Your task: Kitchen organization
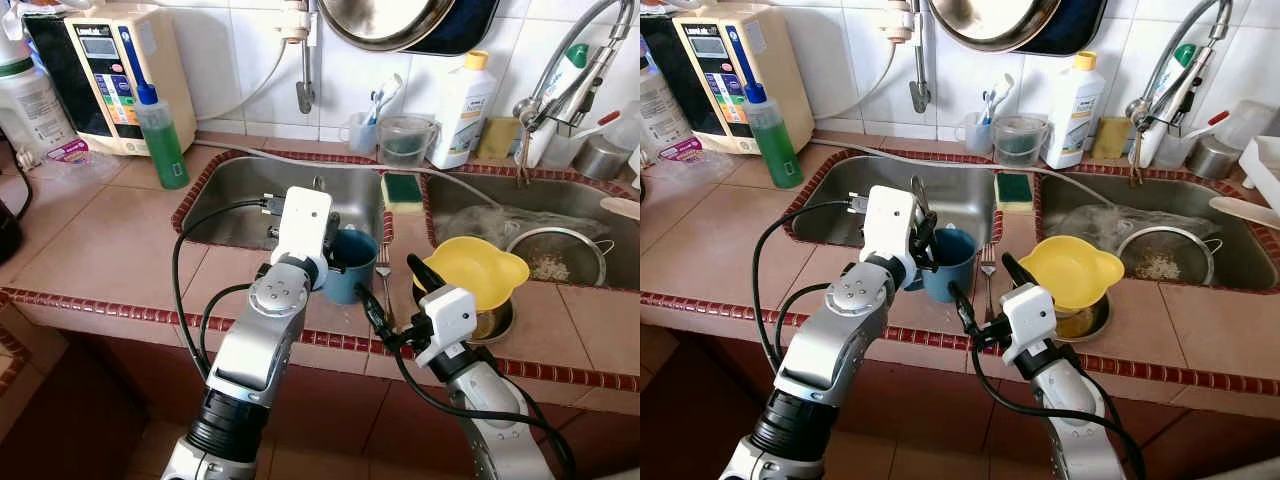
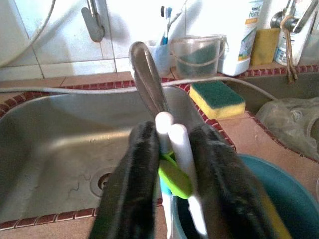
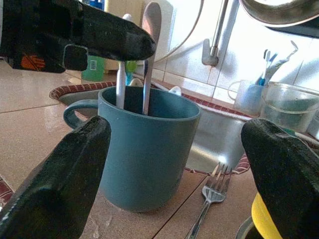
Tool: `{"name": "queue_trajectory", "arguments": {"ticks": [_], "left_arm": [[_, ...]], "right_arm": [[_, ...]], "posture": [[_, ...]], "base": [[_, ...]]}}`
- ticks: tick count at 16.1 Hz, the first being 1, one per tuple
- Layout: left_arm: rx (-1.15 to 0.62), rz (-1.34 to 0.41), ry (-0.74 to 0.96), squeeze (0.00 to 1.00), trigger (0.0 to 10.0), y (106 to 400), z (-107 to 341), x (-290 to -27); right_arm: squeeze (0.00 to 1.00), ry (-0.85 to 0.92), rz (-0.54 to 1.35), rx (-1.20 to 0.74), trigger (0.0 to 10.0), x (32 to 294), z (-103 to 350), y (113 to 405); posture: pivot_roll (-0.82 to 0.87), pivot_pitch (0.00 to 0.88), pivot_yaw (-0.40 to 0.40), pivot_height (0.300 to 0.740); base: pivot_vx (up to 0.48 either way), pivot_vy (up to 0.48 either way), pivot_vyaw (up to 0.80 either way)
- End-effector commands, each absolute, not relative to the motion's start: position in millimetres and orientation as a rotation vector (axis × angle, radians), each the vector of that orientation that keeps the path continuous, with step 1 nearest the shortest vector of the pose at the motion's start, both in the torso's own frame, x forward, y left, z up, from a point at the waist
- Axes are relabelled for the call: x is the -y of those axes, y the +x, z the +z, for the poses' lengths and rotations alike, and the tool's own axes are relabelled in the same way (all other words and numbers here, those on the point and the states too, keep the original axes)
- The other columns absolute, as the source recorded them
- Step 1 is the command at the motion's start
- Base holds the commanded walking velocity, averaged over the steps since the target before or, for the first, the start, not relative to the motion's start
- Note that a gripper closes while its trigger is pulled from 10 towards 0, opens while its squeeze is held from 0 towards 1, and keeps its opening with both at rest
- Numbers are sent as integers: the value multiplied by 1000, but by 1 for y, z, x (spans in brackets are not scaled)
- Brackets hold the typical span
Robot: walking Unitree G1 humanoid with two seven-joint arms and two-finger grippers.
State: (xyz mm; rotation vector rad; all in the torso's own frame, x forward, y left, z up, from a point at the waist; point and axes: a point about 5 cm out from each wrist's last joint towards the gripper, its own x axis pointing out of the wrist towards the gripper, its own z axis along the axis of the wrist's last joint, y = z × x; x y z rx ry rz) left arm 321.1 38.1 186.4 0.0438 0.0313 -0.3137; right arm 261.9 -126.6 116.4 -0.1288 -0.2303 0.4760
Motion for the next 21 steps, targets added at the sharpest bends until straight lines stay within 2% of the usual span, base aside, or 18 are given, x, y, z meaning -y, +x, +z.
{"name": "queue_trajectory", "arguments": {"ticks": [1,5,6,7,16,21], "left_arm": [[-29,-311,51,0,0,321,188,-38],[-26,-313,49,0,39,321,189,-38],[-30,-316,52,0,4353,321,189,-37],[-41,-323,62,0,10000,321,188,-36],[-48,-319,58,0,10000,324,193,-37],[9,-372,48,0,10000,321,215,-41]], "right_arm": [[0,-130,477,231,10000,125,117,261],[0,-130,476,231,10000,124,117,261],[0,-130,475,231,10000,124,117,261],[0,-132,474,231,10000,125,117,261],[0,-136,477,232,10000,125,117,261],[0,-138,481,231,10000,125,117,263]], "posture": [[-166,3,65,740],[-168,3,67,740],[-168,2,68,740],[-169,3,68,740],[-166,3,65,740],[-156,5,60,740]], "base": [[0,0,0],[0,0,0],[0,0,0],[0,0,0],[0,0,0],[0,0,0]]}}
